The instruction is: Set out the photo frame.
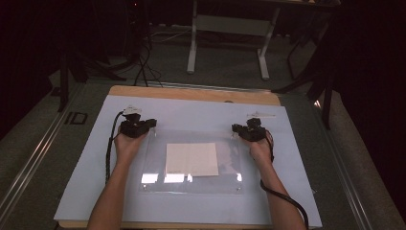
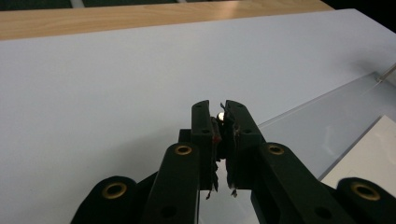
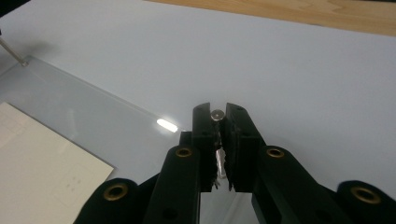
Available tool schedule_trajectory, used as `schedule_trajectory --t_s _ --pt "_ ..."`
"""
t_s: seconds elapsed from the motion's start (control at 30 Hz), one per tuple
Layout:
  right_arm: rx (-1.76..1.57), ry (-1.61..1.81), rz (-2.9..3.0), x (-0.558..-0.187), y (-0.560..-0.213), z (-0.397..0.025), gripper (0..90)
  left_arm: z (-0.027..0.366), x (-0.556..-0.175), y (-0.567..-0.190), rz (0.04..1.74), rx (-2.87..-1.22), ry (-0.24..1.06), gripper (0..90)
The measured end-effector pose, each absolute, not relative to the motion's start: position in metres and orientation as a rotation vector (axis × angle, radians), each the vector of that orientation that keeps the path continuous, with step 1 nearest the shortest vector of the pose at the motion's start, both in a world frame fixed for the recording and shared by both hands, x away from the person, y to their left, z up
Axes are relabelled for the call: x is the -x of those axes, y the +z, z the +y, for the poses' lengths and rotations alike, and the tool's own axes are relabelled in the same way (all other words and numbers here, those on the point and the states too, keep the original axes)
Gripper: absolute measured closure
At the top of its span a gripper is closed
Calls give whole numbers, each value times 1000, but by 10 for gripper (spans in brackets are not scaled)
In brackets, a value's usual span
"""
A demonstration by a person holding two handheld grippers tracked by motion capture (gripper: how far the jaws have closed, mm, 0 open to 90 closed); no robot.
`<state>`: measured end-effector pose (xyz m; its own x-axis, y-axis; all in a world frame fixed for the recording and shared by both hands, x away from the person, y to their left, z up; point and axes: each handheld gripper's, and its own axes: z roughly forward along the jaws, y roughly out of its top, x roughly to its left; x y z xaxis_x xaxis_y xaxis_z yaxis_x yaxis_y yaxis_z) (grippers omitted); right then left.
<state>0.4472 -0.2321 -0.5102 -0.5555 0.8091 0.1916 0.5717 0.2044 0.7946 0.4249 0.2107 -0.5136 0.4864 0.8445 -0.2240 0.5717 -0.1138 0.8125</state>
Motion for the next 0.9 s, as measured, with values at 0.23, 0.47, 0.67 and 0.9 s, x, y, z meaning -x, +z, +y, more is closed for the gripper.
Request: schedule_trajectory --t_s 0.23,0.47,0.67,0.9 --pt "-1388 1308 2214 -457 -511 -233 838 212 -434 -517 1245 -1740 318 837" --pt "-1430 1332 2202 -463 -512 -234 839 211 -441 -517 1272 -1718 293 840" --pt "-1474 1327 2188 -469 -512 -233 845 210 -447 -520 1312 -1681 276 842" --pt "-1513 1325 2174 -473 -512 -231 846 205 -451 -521 1355 -1665 295 845"
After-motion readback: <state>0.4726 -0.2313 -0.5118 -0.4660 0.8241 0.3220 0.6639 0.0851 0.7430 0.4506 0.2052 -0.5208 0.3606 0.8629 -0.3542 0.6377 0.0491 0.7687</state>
